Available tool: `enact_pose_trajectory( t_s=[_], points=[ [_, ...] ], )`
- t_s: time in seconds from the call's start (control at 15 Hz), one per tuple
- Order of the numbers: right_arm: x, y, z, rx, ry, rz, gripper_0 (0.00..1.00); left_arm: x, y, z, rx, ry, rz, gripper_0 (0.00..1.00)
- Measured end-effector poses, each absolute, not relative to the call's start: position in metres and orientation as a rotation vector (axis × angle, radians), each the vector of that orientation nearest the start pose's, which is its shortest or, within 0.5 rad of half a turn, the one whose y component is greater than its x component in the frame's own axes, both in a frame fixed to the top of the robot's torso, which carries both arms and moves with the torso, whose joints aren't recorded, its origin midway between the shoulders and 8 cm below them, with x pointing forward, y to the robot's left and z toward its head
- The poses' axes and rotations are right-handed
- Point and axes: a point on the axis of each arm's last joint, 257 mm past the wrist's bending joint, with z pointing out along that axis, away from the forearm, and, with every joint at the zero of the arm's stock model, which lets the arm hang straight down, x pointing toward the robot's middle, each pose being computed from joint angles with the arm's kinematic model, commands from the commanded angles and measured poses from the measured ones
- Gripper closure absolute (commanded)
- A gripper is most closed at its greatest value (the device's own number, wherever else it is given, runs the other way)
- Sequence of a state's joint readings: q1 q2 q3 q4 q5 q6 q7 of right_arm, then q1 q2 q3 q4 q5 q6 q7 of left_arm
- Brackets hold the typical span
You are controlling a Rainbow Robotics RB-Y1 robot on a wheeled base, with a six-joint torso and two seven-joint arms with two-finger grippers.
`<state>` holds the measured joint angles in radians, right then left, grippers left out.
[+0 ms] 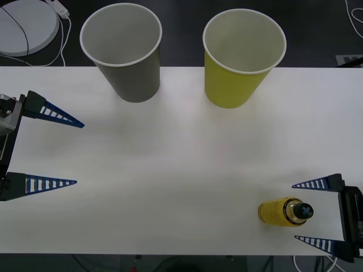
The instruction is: Put the can into the green bin and the plastic bottle into the gray bin
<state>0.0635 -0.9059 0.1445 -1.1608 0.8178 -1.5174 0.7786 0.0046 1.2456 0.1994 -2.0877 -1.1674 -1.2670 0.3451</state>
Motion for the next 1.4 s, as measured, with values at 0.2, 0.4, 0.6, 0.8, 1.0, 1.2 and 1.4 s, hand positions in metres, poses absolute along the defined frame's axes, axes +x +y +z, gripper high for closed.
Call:
enact_pose_trajectory(
  t_s=[0.2, 0.4, 0.6, 0.8, 1.0, 1.2, 1.4],
  points=[
    [0.286, -0.269, -0.277, -1.428, 1.208, 0.693, 0.0, 0.326, 0.22, -0.094, 1.725, 1.544, -0.415, 0.0],
    [0.291, -0.262, -0.276, -1.441, 1.192, 0.694, 0.0, 0.326, 0.22, -0.094, 1.725, 1.544, -0.415, 0.0],
    [0.292, -0.256, -0.276, -1.453, 1.182, 0.703, 0.0, 0.326, 0.22, -0.094, 1.725, 1.544, -0.415, 0.0],
    [0.292, -0.253, -0.277, -1.458, 1.179, 0.711, 0.88, 0.326, 0.22, -0.094, 1.725, 1.544, -0.415, 0.0],
    [0.291, -0.252, -0.277, -1.458, 1.18, 0.72, 1.0, 0.326, 0.22, -0.094, 1.725, 1.544, -0.415, 0.0],
    [0.292, -0.252, -0.276, -1.458, 1.178, 0.724, 1.0, 0.326, 0.22, -0.094, 1.725, 1.544, -0.415, 0.0],
    [0.293, -0.253, -0.275, -1.454, 1.186, 0.727, 1.0, 0.326, 0.22, -0.094, 1.725, 1.544, -0.415, 0.0]
  ],
)
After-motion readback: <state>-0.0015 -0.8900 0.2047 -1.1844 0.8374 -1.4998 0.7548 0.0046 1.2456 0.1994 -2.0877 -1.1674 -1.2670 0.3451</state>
